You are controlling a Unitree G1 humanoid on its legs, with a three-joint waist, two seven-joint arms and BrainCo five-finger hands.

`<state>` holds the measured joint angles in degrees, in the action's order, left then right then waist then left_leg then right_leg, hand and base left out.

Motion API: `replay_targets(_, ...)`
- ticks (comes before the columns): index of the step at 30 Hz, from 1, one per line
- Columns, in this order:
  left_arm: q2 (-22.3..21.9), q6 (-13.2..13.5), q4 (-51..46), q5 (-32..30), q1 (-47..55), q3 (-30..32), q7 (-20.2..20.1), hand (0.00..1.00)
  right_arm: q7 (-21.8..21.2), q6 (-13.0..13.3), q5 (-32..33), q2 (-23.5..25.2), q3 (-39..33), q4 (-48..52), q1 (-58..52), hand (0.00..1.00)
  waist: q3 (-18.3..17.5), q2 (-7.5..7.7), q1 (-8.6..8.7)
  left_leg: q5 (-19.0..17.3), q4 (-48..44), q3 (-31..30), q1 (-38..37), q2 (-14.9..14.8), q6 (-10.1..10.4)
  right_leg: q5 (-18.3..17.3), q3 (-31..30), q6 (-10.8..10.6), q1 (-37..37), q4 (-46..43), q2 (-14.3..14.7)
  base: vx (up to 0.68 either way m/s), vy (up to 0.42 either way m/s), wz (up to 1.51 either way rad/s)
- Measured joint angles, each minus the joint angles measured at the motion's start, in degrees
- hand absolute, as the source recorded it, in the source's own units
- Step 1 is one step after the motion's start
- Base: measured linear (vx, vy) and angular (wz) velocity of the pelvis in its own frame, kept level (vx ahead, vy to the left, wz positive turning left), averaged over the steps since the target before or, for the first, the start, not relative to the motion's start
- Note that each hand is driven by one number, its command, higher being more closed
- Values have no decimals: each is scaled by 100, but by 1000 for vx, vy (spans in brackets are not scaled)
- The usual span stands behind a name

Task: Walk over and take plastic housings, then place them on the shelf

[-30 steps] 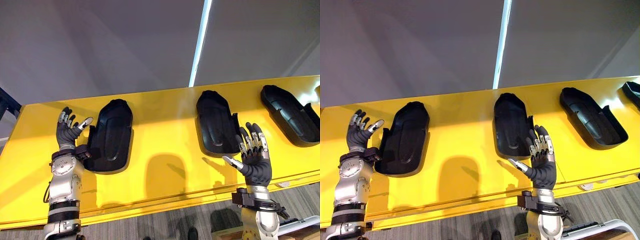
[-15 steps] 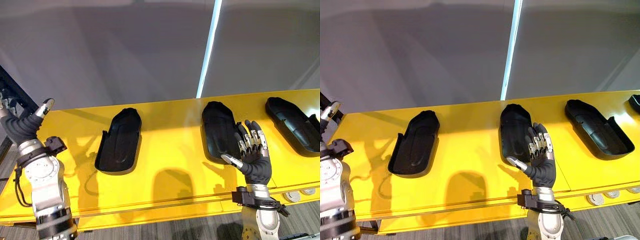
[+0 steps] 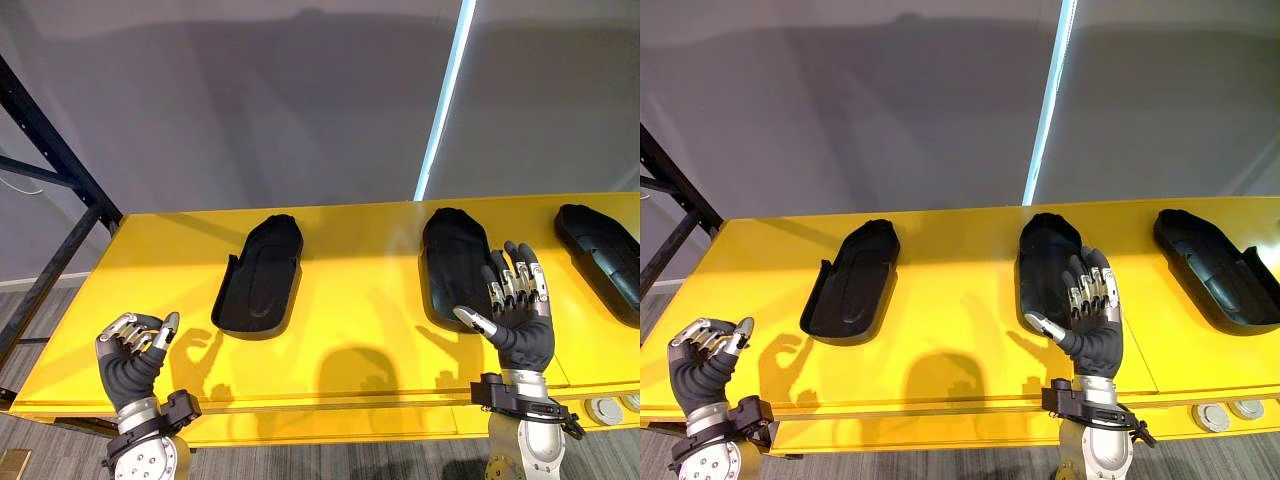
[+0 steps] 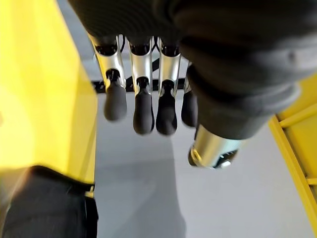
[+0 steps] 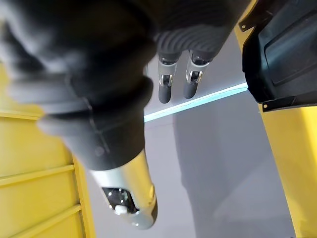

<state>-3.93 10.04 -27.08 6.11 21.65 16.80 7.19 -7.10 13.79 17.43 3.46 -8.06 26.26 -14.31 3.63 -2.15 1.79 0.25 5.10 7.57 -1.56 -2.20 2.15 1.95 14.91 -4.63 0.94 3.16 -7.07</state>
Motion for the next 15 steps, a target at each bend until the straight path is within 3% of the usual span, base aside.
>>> replay_targets(5, 47, 65, 18, 713, -1, -103, -514, 100, -33, 1, 5, -1, 22, -2, 30, 0, 129, 96, 0, 2, -18, 1, 99, 3, -2, 1, -1, -2, -103, -1, -4, 0, 0, 0)
replay_targets(9, 273, 52, 119, 1230, 8, -544, -937, 100, -71, 1, 5, -3, 52, -2, 63, 0, 240, 195, 3, 0, -19, 10, 169, 10, 0, 1, -11, -3, -188, -1, -13, 0, 0, 0)
replay_targets(15, 514, 8, 336, 1706, 1, -1047, -1425, 100, -91, 1, 14, -29, 171, -1, 88, 0, 348, 213, 19, -18, -20, 61, 217, 3, 20, 0, -54, -3, -271, -1, -9, -2, -5, -5)
